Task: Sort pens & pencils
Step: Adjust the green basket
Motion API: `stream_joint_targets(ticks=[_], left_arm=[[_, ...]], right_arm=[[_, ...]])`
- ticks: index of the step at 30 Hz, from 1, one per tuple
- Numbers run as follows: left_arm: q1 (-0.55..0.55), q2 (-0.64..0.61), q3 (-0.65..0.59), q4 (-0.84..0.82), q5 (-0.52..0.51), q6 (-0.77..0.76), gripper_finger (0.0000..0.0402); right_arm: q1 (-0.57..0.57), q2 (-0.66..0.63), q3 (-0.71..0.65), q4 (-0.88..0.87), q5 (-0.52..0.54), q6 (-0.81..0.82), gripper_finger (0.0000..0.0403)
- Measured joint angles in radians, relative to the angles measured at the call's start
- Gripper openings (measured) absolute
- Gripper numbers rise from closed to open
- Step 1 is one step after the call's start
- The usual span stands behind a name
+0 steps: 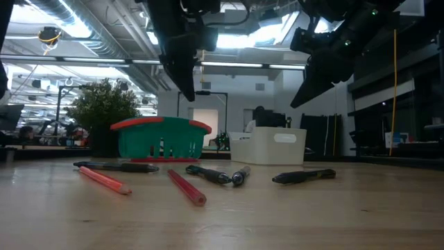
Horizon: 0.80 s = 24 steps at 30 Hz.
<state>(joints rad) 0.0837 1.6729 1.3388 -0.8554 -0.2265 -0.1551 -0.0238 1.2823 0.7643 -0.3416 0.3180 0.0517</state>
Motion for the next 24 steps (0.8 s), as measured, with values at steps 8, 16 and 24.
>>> stream_joint_targets(ticks=[8,16,24], left_arm=[[-0.010,0.007,0.000,-0.012,-0.080,0.005,0.0000],[-0.052,0.007,-0.006,-0.102,-0.232,-0.034,0.0000],[-0.034,0.007,-0.054,-0.103,-0.291,-0.035,0.0000]], right_arm=[[0.000,0.000,0.000,0.001,0.000,0.000,0.0139],[0.000,0.017,0.000,0.072,0.001,-0.029,0.0139],[0.000,0.072,0.000,0.113,-0.031,-0.086,0.0139]])
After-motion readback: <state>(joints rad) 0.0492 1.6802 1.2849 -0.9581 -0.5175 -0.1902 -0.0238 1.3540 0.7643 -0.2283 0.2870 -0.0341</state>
